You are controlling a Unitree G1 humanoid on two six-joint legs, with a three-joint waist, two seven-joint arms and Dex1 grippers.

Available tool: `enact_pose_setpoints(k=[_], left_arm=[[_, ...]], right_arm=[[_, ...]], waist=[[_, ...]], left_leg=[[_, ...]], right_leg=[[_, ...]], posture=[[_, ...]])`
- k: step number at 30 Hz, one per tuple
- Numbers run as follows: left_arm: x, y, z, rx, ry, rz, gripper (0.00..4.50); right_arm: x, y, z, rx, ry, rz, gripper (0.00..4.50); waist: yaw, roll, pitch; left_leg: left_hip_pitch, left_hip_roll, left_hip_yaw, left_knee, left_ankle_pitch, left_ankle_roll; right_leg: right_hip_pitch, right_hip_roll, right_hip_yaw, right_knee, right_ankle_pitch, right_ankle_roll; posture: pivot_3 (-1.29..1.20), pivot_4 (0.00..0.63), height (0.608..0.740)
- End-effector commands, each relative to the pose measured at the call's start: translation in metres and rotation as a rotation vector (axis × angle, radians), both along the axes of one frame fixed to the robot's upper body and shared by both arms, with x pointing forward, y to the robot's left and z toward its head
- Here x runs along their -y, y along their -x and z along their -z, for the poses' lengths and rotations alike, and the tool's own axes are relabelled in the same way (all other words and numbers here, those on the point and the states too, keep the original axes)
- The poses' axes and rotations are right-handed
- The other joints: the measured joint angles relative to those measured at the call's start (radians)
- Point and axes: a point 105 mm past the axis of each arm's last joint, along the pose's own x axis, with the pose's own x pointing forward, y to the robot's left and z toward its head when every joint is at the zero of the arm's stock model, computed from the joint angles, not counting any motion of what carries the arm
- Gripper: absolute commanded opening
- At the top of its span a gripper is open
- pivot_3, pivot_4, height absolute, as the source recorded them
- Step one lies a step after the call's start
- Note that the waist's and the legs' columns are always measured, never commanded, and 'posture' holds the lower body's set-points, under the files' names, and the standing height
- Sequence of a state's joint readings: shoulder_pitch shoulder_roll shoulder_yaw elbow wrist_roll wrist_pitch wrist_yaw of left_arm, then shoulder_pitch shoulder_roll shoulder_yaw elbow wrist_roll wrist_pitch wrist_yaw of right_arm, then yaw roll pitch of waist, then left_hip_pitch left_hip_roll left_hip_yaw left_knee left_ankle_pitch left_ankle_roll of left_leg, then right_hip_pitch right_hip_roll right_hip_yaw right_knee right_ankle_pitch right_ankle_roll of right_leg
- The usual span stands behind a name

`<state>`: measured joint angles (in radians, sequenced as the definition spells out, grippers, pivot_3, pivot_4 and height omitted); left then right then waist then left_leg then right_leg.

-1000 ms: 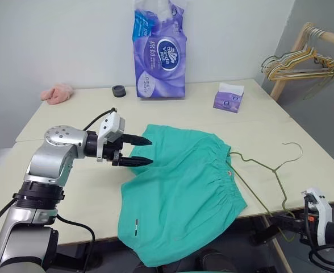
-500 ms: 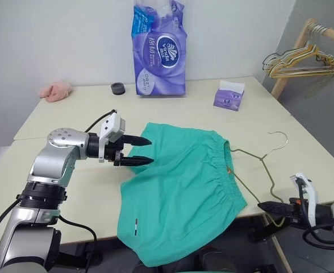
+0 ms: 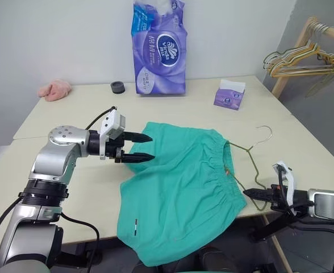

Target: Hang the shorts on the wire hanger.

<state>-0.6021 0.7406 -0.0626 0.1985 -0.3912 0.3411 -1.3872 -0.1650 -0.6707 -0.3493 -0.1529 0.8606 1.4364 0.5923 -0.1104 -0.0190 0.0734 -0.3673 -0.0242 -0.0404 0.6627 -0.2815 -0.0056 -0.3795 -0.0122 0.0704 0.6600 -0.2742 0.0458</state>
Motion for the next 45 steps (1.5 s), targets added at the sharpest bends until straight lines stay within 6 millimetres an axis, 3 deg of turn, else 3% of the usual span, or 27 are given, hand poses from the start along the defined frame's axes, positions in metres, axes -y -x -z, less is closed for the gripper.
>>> enact_pose_setpoints(k=[1, 6, 10, 12, 15, 18, 22, 26, 32, 45], left_arm=[[0.0, -0.003, -0.015, 0.057, 0.019, -0.004, 3.34], [0.0, -0.007, -0.015, 0.061, 0.033, -0.024, 3.34], [-0.008, -0.032, -0.022, 0.122, 0.051, -0.169, 3.34], [-0.014, -0.052, -0.028, 0.164, 0.063, -0.281, 3.69], [-0.01, -0.058, -0.036, 0.192, 0.092, -0.284, 4.48], [-0.005, -0.063, -0.047, 0.231, 0.127, -0.279, 4.48], [0.005, -0.055, -0.053, 0.209, 0.117, -0.16, 4.48], [0.01, -0.04, -0.053, 0.186, 0.02, 0.0, 4.48], [0.012, -0.046, -0.055, 0.236, -0.106, 0.076, 4.48], [0.03, -0.033, -0.016, 0.173, -0.21, 0.259, 4.48]], right_arm=[[0.004, -0.007, -0.009, 0.06, 0.034, -0.008, 0.0], [-0.001, -0.016, -0.022, 0.165, 0.082, -0.041, 0.0], [-0.008, -0.025, -0.047, 0.29, 0.13, -0.085, 0.0], [-0.011, -0.027, -0.056, 0.361, 0.218, -0.137, 0.0], [-0.021, -0.029, -0.064, 0.421, 0.259, -0.185, 0.0], [-0.035, -0.027, -0.067, 0.486, 0.322, -0.277, 0.0], [-0.055, -0.025, -0.074, 0.56, 0.337, -0.362, 0.0], [-0.07, -0.019, -0.076, 0.621, 0.383, -0.466, 0.0], [-0.087, -0.01, -0.079, 0.708, 0.436, -0.602, 0.0], [-0.106, 0.002, -0.089, 0.832, 0.495, -0.734, 0.0]], waist=[[0.0, 0.0, 0.0], [0.001, 0.0, 0.0], [0.001, 0.0, 0.001], [0.003, 0.0, 0.001], [0.001, 0.0, 0.001], [0.002, 0.0, 0.001], [-0.001, 0.0, 0.001], [-0.001, 0.0, 0.001], [-0.001, 0.0, 0.001], [-0.004, 0.0, 0.001]], left_leg=[[0.0, 0.0, 0.0, 0.0, 0.0, 0.0], [0.0, 0.0, -0.001, 0.0, 0.0, 0.0], [0.0, 0.0, 0.0, 0.001, 0.0, 0.0], [0.0, 0.0, -0.001, 0.002, 0.0, 0.0], [0.0, 0.0, -0.001, 0.001, 0.0, 0.0], [-0.001, 0.0, -0.001, 0.0, 0.0, 0.0], [-0.015, -0.001, -0.001, 0.002, 0.0, 0.0], [-0.016, -0.001, -0.003, 0.002, 0.0, 0.0], [-0.016, -0.001, -0.004, 0.003, 0.0, 0.0], [-0.016, -0.001, -0.004, 0.003, 0.0, 0.0]], right_leg=[[0.0, 0.0, 0.0, 0.0, 0.0, 0.0], [0.0, 0.0, -0.001, 0.0, 0.0, 0.0], [0.0, 0.0, 0.0, 0.001, 0.0, 0.001], [0.0, 0.0, -0.001, 0.001, 0.001, 0.001], [0.0, 0.0, -0.001, 0.001, 0.001, 0.002], [-0.001, 0.0, -0.001, 0.0, 0.001, 0.002], [-0.015, -0.001, -0.001, 0.003, 0.005, -0.003], [-0.016, -0.001, -0.003, 0.003, 0.005, -0.003], [-0.015, -0.001, -0.004, 0.003, 0.005, -0.003], [-0.016, -0.001, -0.004, 0.004, 0.005, -0.003]], posture=[[-0.14, 0.045, 0.74], [-0.14, 0.047, 0.74], [-0.14, 0.047, 0.74], [-0.14, 0.046, 0.74], [-0.15, 0.043, 0.74], [-0.15, 0.043, 0.74], [-0.15, 0.043, 0.74], [-0.16, 0.039, 0.74], [-0.16, 0.038, 0.74], [-0.18, 0.041, 0.74]])
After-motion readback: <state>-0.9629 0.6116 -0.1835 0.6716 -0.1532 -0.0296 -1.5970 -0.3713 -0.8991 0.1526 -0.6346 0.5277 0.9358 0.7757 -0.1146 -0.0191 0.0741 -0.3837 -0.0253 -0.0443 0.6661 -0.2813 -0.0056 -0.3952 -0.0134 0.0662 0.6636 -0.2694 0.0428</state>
